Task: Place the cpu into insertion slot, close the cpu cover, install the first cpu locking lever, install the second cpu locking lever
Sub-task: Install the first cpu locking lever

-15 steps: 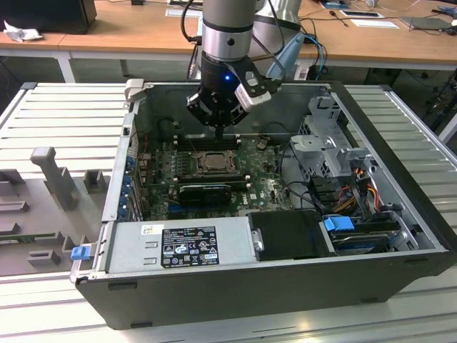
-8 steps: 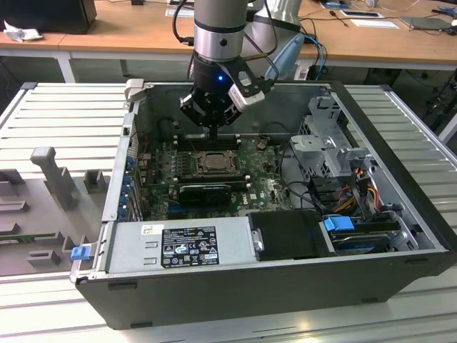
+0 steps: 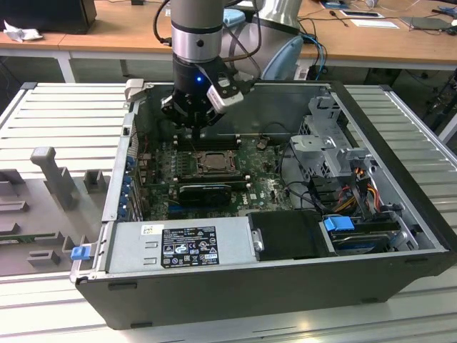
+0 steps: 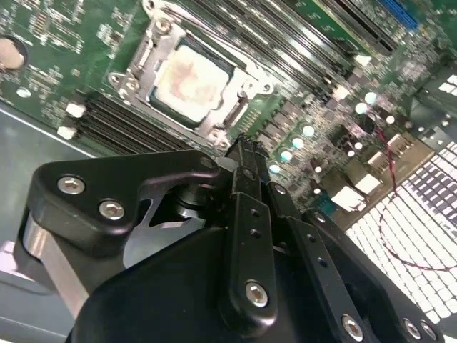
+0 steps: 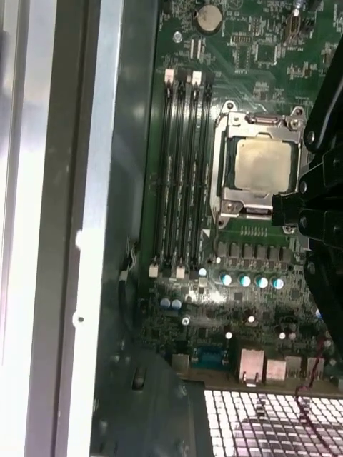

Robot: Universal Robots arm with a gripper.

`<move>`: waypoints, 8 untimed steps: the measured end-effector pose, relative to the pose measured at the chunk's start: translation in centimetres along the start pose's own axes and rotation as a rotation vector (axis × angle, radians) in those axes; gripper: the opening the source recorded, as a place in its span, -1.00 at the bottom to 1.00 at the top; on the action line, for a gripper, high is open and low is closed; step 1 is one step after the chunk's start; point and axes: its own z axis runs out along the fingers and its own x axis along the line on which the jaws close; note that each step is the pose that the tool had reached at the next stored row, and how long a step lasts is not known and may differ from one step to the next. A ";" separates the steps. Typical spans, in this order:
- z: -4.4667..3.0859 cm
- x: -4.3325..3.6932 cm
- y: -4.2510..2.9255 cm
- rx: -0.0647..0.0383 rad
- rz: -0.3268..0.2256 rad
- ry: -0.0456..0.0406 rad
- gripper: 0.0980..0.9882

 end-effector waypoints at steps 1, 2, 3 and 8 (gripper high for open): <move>0.05 0.37 0.04 0.000 0.000 -0.0002 -0.98; 0.08 0.58 0.07 -0.001 0.000 -0.0002 -0.98; 0.10 0.80 0.10 -0.001 0.000 -0.0001 -0.98; 0.39 2.31 0.47 -0.002 0.000 -0.0001 -0.98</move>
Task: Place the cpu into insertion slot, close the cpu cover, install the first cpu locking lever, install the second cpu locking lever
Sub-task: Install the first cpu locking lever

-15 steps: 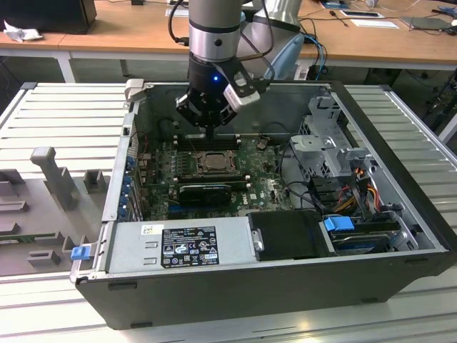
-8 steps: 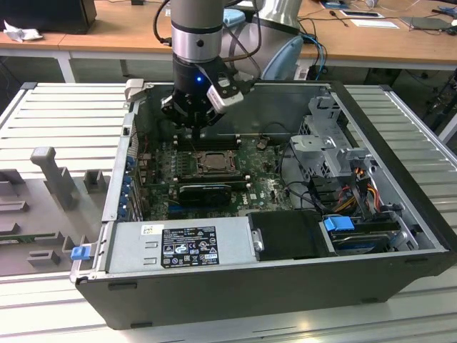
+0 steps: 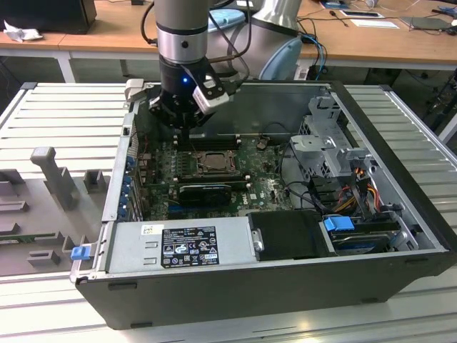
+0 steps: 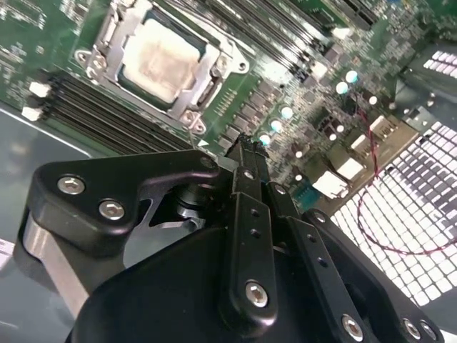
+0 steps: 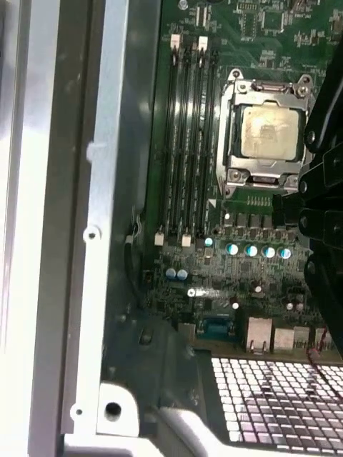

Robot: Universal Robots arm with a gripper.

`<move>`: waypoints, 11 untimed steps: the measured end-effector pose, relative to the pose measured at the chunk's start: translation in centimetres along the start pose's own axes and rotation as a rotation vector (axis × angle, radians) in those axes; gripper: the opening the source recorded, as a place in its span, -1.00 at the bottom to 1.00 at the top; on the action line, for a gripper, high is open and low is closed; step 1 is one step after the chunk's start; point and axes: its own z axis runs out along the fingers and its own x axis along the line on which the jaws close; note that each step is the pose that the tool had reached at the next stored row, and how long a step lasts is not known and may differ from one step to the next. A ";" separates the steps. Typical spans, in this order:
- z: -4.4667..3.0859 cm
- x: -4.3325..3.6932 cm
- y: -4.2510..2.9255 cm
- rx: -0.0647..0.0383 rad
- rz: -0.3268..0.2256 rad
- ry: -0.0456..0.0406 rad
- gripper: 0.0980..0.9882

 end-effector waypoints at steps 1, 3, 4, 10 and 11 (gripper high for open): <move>0.04 0.12 0.07 0.000 0.000 0.0001 -0.98; 0.18 0.46 0.28 -0.001 0.000 -0.0001 -0.98; 0.22 0.57 0.36 -0.002 0.000 -0.0002 -0.98; 0.45 0.95 1.53 -0.003 0.002 -0.0003 -0.98; 0.48 0.95 1.67 -0.003 0.002 -0.0003 -0.98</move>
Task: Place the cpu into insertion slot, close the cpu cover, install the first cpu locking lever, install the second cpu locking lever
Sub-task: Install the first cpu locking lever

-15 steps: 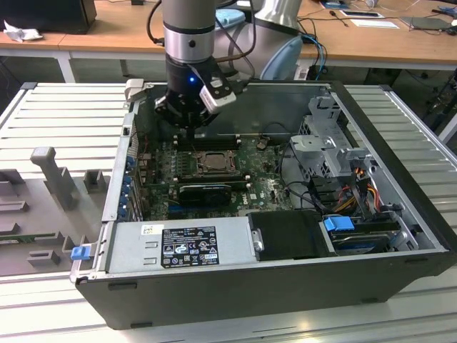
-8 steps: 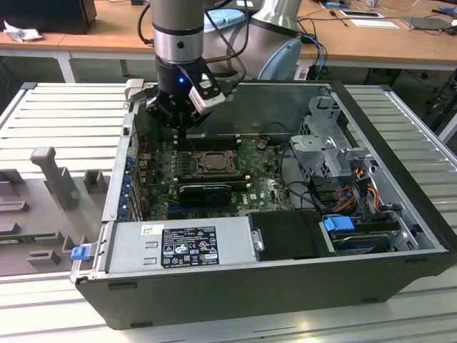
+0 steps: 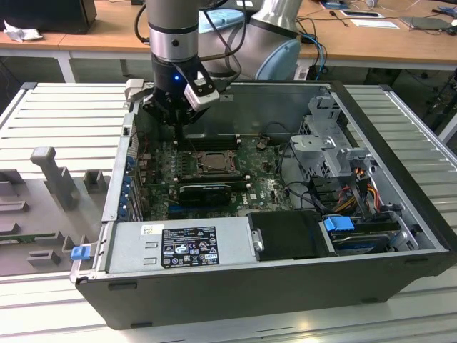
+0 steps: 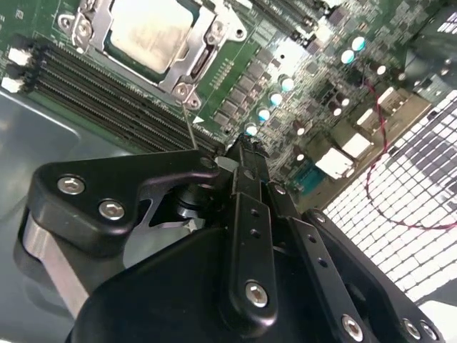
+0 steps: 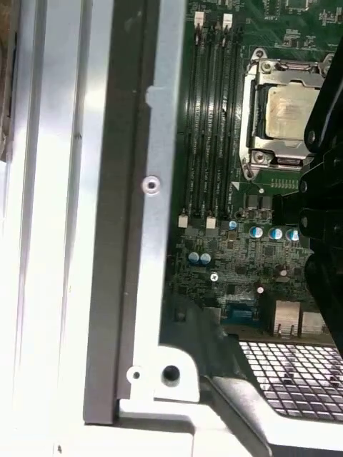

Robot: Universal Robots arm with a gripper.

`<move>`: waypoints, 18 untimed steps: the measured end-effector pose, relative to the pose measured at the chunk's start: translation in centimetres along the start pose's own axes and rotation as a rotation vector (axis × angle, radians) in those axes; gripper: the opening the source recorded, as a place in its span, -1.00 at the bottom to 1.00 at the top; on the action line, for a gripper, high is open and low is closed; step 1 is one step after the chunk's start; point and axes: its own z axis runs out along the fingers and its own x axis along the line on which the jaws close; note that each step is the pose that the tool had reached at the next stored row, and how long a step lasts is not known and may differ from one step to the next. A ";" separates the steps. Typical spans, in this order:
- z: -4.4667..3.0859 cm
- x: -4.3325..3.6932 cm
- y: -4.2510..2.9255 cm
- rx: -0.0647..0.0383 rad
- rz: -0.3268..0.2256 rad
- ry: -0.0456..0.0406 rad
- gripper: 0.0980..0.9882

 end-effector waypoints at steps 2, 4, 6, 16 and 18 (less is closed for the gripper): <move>0.04 -0.01 0.32 0.000 0.001 0.0000 -0.98; 0.06 -0.03 0.60 0.000 0.003 -0.0001 -0.98; 0.08 -0.05 0.79 0.000 0.005 -0.0001 -0.98; 0.04 -2.53 0.71 0.000 0.005 0.0001 -0.98; 0.04 -3.35 0.65 0.000 0.005 0.0002 -0.98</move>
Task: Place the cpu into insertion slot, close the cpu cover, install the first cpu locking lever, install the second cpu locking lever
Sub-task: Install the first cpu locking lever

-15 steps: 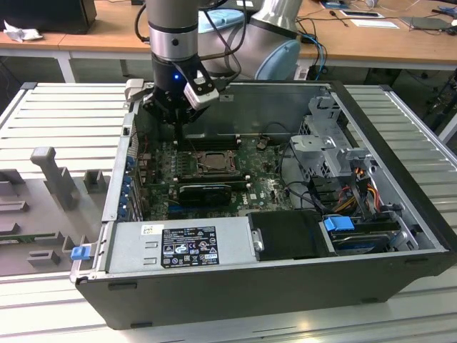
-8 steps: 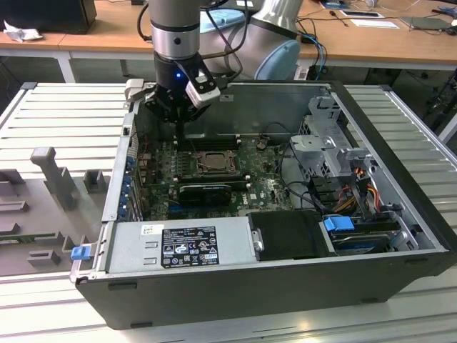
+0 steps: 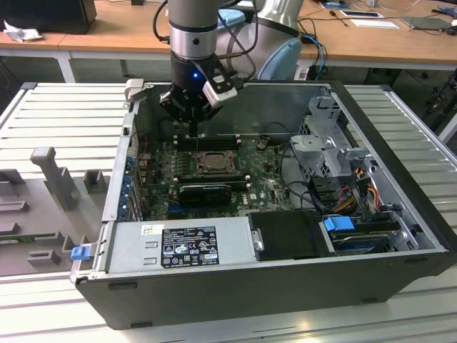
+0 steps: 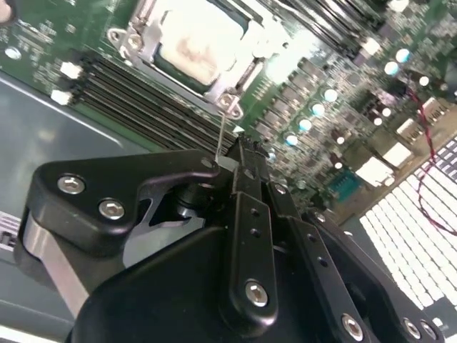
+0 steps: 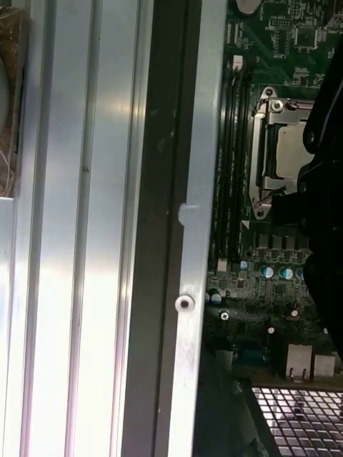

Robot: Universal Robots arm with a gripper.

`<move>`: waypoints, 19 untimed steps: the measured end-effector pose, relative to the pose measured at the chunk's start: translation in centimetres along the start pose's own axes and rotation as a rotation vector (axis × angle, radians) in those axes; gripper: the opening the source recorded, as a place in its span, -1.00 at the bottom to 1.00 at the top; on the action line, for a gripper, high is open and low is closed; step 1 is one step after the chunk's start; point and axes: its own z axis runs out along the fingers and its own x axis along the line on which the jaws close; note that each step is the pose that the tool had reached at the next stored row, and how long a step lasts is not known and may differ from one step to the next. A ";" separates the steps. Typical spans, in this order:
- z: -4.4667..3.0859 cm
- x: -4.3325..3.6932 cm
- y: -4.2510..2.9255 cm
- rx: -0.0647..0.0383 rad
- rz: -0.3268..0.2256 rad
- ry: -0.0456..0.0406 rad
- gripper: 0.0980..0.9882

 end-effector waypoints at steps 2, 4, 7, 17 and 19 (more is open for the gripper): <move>0.00 -0.51 -0.03 0.000 0.000 0.0002 -0.98; 0.01 -1.30 -0.09 0.001 0.001 0.0002 -0.98; 0.11 -1.77 -0.12 0.002 0.005 0.0002 -0.98; 1.05 -2.31 -0.18 -0.049 0.027 -0.0031 -0.98; 1.08 -2.32 -0.17 -0.082 0.027 -0.0050 -0.98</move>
